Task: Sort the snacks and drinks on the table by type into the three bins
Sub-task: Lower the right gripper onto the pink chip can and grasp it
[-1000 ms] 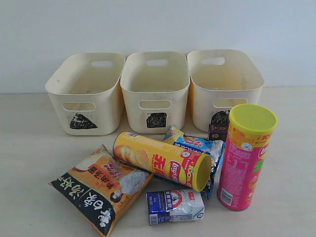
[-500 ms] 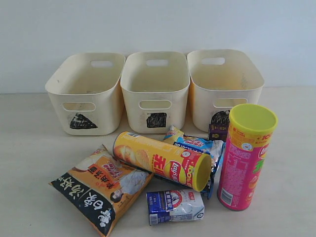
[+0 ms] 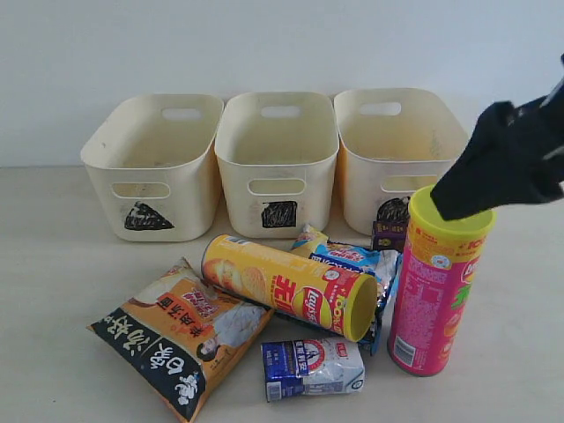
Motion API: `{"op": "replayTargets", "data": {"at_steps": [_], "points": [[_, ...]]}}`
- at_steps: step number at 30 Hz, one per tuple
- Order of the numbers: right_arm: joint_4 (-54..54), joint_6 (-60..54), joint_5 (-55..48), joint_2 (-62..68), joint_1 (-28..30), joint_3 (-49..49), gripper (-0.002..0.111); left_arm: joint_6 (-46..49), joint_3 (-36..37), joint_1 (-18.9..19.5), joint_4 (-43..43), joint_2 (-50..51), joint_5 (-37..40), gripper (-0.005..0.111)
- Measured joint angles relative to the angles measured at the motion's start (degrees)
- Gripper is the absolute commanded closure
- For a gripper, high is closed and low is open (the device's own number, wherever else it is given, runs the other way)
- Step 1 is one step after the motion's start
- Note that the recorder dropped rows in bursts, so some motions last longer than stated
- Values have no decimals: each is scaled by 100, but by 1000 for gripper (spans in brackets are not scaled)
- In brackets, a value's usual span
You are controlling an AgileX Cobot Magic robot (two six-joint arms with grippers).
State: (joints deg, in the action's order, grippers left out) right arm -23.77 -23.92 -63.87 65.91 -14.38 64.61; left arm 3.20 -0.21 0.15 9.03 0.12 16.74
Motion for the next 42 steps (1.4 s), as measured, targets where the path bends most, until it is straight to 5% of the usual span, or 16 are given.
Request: {"op": "replayTargets", "data": {"at_steps": [4, 26, 30, 36, 42], "points": [[833, 684, 667, 309, -212, -207, 15, 0, 0, 0, 0, 0, 0, 103], [376, 592, 1946, 1273, -223, -790, 17, 0, 0, 0, 0, 0, 0, 103], [328, 592, 1946, 1309, -223, -790, 37, 0, 0, 0, 0, 0, 0, 103], [145, 592, 1880, 1309, -223, -790, 107, 0, 0, 0, 0, 0, 0, 103], [40, 498, 1637, 1146, -223, -790, 108, 0, 0, 0, 0, 0, 0, 103]]}}
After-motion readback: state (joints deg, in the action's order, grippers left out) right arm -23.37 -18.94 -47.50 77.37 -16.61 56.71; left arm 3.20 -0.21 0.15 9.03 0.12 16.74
